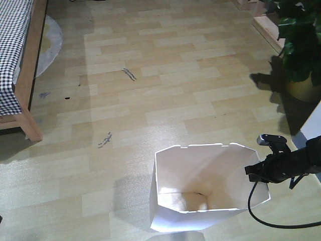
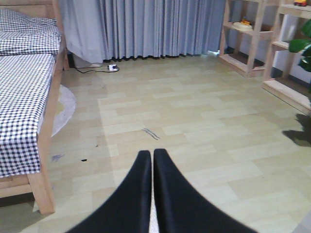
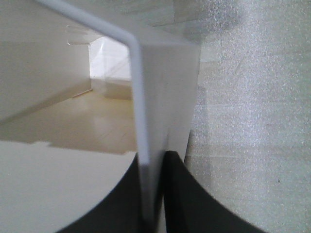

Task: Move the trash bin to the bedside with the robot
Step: 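Turn the base away from the desk, holding the bin in the right gripper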

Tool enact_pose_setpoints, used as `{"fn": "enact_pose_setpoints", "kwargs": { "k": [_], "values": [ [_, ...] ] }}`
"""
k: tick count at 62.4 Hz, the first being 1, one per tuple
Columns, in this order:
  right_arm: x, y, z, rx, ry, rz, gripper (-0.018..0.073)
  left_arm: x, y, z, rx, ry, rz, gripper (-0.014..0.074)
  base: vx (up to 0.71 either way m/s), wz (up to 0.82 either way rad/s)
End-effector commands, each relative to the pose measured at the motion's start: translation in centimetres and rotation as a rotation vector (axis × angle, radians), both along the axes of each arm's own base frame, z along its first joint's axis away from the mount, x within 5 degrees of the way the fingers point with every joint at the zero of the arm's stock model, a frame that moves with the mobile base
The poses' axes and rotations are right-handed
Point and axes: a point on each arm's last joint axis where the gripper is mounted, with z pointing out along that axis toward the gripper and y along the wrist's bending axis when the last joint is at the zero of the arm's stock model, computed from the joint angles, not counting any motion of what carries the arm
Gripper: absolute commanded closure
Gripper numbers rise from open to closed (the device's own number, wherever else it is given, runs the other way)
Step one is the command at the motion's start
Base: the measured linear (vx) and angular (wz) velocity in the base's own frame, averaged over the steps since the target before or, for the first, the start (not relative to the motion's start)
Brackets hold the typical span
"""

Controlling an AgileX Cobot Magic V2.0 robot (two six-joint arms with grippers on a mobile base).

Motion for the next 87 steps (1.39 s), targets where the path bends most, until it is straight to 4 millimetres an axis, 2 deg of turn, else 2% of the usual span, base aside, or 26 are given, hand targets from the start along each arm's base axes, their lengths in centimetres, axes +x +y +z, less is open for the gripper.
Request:
{"fn": "enact_pose_setpoints", "kwargs": {
  "k": [1,87],
  "values": [
    [1.4,1.05,3.04,0.169,-0.097,-0.006,0.0566,0.11,-0.03,-0.27,-0.014,-0.053,-0.004,0.0602,0.27,0.14],
    [1.4,1.07,3.05,0.171,-0.097,-0.005,0.0566,0.11,-0.03,-0.27,-0.014,-0.053,-0.004,0.0602,0.39,0.14]
  ]
}}
